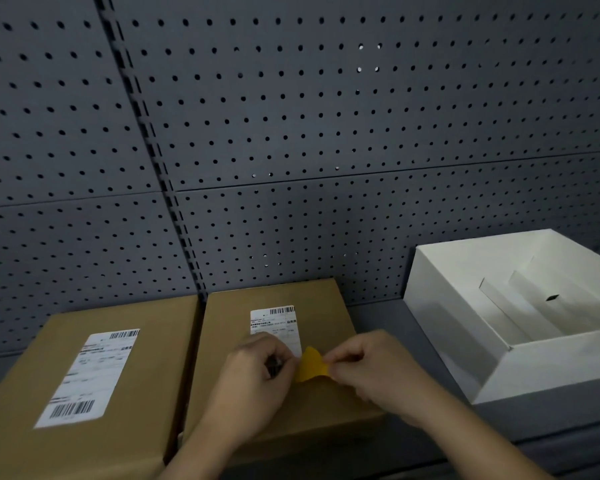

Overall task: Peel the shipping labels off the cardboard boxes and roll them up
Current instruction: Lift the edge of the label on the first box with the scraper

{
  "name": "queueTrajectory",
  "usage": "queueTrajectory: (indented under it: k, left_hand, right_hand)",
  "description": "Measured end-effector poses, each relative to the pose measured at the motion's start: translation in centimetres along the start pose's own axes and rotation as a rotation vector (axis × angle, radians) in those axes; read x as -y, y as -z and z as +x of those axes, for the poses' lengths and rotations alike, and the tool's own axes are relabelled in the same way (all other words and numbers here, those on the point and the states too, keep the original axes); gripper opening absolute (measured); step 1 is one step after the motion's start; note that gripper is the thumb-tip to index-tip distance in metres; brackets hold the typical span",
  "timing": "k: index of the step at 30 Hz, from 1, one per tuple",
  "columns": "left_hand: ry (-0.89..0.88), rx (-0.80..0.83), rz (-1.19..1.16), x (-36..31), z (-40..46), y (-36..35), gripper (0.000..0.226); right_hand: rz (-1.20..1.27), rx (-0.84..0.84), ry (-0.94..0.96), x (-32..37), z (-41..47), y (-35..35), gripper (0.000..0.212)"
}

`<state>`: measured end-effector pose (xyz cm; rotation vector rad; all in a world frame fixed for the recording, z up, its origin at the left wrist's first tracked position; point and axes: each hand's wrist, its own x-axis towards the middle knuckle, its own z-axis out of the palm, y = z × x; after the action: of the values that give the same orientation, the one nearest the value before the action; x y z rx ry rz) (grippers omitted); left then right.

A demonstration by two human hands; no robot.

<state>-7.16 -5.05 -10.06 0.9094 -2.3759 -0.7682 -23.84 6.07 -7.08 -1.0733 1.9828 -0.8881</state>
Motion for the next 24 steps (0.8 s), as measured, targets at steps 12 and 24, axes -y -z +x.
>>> queueTrajectory:
  k: [12, 24]
  left_hand:
    - [0.018, -0.044, -0.030, 0.3, 0.2, 0.0, 0.007]
    - [0.093, -0.065, -0.099, 0.5, 0.6, -0.4, 0.010]
  right_hand:
    - [-0.023, -0.017, -0.040, -0.5, -0.3, -0.8, 0.009]
    - [-0.041, -0.020, -0.034, -0.2, -0.2, -1.5, 0.008]
